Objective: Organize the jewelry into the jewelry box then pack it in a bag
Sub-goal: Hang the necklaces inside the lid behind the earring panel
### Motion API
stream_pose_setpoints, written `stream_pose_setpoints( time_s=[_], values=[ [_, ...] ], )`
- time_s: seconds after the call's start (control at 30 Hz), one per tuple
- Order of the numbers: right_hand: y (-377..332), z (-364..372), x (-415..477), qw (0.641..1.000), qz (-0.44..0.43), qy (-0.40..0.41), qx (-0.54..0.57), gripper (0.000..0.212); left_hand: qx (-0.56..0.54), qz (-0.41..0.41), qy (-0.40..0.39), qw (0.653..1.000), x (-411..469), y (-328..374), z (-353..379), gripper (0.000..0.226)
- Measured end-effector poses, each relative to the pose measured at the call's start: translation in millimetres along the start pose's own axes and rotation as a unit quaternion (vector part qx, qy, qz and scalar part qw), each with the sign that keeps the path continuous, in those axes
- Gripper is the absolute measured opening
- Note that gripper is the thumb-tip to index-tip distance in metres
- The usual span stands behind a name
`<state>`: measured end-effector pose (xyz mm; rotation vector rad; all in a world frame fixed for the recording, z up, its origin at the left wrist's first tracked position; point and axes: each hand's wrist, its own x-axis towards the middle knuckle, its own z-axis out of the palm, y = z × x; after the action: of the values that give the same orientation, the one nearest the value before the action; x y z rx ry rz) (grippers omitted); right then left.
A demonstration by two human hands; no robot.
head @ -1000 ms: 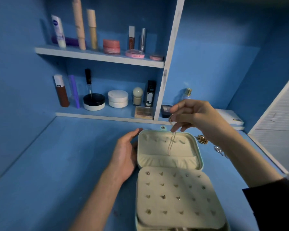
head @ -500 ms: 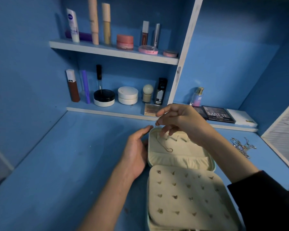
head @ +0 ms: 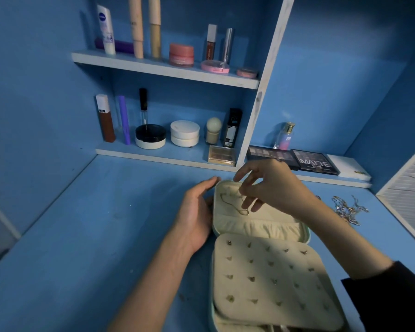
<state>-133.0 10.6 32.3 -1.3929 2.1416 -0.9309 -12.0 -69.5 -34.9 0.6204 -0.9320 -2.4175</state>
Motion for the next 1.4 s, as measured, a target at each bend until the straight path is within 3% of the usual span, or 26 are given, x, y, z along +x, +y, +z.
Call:
stream_pose_setpoints(
  time_s=[0.1, 0.2, 0.3, 0.4, 0.5, 0.67, 0.8, 0.97, 1.13, 1.23, 1.4],
  values=[
    [0.9, 1.4, -10.1, 0.998, -0.015, 0.005, -0.054, 0.023, 0.005, -0.001, 0.003, 1.0, 0.5, -0.3, -0.4, 0.043],
    [6.9, -0.2, -21.0, 0.982, -0.037, 0.031, -0.181, 0.017, 0.009, -0.002, 0.002, 1.0, 1.0, -0.8, -1.5, 0.044],
    [16.0, -2.0, -31.0, 0.972, -0.018, 0.006, -0.234, 0.008, 0.015, -0.007, -0.004, 1.0, 0.5, -0.2, -0.7, 0.025],
    [23.6, -1.1, -35.1, 0.974, 0.011, -0.058, -0.219, 0.003, 0.004, -0.011, 0.0, 1.0, 1.9, -0.8, -1.0, 0.019],
    [25.6, 2.4, -35.8, 0.971, 0.029, -0.095, -0.217, 0.015, 0.0, 0.006, 0.01, 1.0, 5.4, -3.1, -4.2, 0.035],
    [24.5, 6.3, -39.5, 0.978, -0.012, -0.05, -0.203, 0.01, 0.027, 0.025, 0.0, 0.999, 7.4, -3.2, -6.9, 0.04],
    [24.3, 9.6, -38.5, 0.974, -0.034, -0.039, -0.22, 0.026, 0.027, 0.025, -0.002, 0.999, 7.1, -3.6, -6.3, 0.039],
    [23.6, 3.5, -39.1, 0.976, -0.059, -0.075, -0.196, 0.025, 0.023, 0.028, 0.0, 0.999, 8.1, -3.4, -7.1, 0.04],
    [24.5, 4.0, -36.9, 0.971, -0.092, -0.049, -0.214, 0.046, 0.017, 0.029, 0.0, 0.999, 7.1, -3.5, -5.9, 0.04],
    [19.1, 9.7, -36.4, 0.959, -0.098, -0.056, -0.26, 0.041, 0.017, 0.027, 0.002, 1.0, 6.3, -3.8, -5.8, 0.04],
    [18.9, 5.6, -37.3, 0.965, -0.09, -0.08, -0.233, 0.042, 0.02, 0.025, 0.001, 0.999, 6.8, -2.8, -6.1, 0.04]
  ],
)
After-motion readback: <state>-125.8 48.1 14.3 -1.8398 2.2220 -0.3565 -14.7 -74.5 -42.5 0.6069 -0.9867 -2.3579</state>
